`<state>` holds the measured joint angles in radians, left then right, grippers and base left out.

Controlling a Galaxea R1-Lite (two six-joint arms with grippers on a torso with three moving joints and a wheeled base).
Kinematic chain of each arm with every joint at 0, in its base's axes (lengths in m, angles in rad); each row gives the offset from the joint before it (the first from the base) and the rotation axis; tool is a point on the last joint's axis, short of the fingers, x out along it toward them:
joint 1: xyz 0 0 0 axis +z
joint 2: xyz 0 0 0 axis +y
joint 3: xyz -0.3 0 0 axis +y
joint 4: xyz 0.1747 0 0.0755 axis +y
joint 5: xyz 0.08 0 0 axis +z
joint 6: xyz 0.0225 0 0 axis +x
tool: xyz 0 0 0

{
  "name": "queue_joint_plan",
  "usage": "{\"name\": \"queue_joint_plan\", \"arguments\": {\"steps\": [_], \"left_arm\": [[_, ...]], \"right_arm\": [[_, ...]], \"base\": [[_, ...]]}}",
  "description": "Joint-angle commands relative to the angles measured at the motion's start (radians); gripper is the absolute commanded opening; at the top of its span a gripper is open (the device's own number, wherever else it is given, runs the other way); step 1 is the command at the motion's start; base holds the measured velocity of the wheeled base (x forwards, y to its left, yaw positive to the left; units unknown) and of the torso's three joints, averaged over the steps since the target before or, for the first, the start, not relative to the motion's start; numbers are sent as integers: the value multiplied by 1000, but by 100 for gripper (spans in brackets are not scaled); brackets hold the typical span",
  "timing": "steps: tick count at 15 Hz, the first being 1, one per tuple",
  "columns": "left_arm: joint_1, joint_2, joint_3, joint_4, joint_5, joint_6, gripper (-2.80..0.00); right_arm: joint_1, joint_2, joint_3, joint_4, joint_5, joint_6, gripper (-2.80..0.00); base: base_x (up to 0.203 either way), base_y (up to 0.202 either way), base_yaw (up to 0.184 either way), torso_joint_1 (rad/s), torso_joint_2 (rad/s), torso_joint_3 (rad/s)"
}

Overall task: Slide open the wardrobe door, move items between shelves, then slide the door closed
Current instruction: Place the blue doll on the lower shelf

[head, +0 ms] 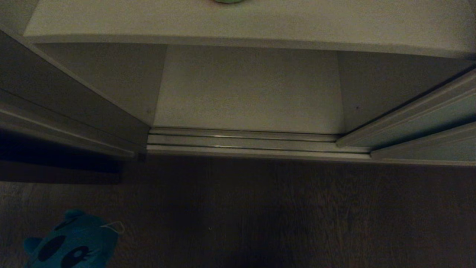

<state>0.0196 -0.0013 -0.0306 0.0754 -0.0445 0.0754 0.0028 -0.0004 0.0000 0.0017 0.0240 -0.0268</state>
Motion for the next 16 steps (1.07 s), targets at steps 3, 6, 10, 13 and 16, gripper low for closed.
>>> {"name": "queue_joint_plan", "arguments": {"steps": [3,6,10,13,16], "left_arm": [[0,3,0,0,0,0,-280],[0,3,0,-1,0,0,-280],[0,3,6,-16,0,-8,-280],[0,3,6,-17,0,12,-280],[0,3,2,-4,2,4,-280]], "right_arm": [[0,-1,0,0,1,-1,-280],[0,-1,0,0,1,-1,-280],[0,-1,0,0,1,-1,-280],[0,-1,0,0,1,-1,-280],[0,-1,0,0,1,-1,-280]], "base": [[0,0,0,1,2,-198],[0,0,0,3,2,-198],[0,0,0,5,2,-185],[0,0,0,4,2,-56],[0,0,0,0,0,0]]}}
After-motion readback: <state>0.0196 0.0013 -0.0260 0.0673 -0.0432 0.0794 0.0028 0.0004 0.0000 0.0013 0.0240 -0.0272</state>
